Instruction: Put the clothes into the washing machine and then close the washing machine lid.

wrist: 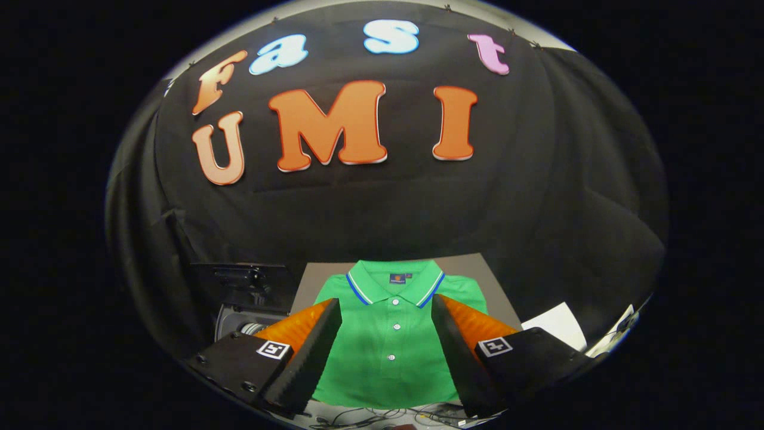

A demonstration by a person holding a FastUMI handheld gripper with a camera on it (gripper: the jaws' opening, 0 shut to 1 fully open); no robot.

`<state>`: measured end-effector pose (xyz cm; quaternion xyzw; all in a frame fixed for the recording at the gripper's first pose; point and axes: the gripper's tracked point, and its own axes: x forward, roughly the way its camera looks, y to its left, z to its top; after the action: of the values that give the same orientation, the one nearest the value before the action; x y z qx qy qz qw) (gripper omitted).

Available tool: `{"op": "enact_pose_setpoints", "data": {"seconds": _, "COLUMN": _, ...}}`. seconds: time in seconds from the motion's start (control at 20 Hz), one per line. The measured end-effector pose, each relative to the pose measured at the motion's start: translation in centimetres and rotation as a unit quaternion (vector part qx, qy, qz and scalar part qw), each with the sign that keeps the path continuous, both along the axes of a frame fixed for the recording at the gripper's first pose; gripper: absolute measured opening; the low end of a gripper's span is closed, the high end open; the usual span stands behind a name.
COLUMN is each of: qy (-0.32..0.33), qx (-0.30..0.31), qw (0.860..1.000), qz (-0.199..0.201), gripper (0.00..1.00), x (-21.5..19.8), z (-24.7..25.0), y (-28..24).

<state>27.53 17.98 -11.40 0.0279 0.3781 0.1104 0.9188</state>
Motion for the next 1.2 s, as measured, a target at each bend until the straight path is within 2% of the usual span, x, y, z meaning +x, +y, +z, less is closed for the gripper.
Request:
{"op": "enact_pose_setpoints", "data": {"seconds": 0.25, "qy": 0.105, "qx": -0.017, "qw": 0.994, "qz": -0.002, "gripper": 0.99, "x": 1.2, "z": -6.7, "y": 0.6}}
{"op": "enact_pose_setpoints", "data": {"seconds": 0.5, "qy": 0.173, "qx": -0.053, "qw": 0.984, "qz": 0.005, "gripper": 1.0, "x": 0.5, "z": -11.5, "y": -0.3}}
{"op": "enact_pose_setpoints", "data": {"seconds": 0.7, "qy": 0.217, "qx": 0.02, "qw": 0.976, "qz": -0.018, "gripper": 0.98, "x": 0.8, "z": -12.2, "y": -0.7}}
{"op": "enact_pose_setpoints", "data": {"seconds": 0.9, "qy": 0.231, "qx": -0.005, "qw": 0.973, "qz": 0.007, "gripper": 0.97, "x": 0.6, "z": -12.4, "y": -0.3}}
{"op": "enact_pose_setpoints", "data": {"seconds": 1.05, "qy": 0.247, "qx": 0.017, "qw": 0.969, "qz": 0.016, "gripper": 0.79, "x": 0.4, "z": -12.5, "y": 0.3}}
{"op": "enact_pose_setpoints", "data": {"seconds": 1.2, "qy": 0.252, "qx": 0.071, "qw": 0.964, "qz": 0.036, "gripper": 0.47, "x": 0.4, "z": -12.3, "y": 1.4}}
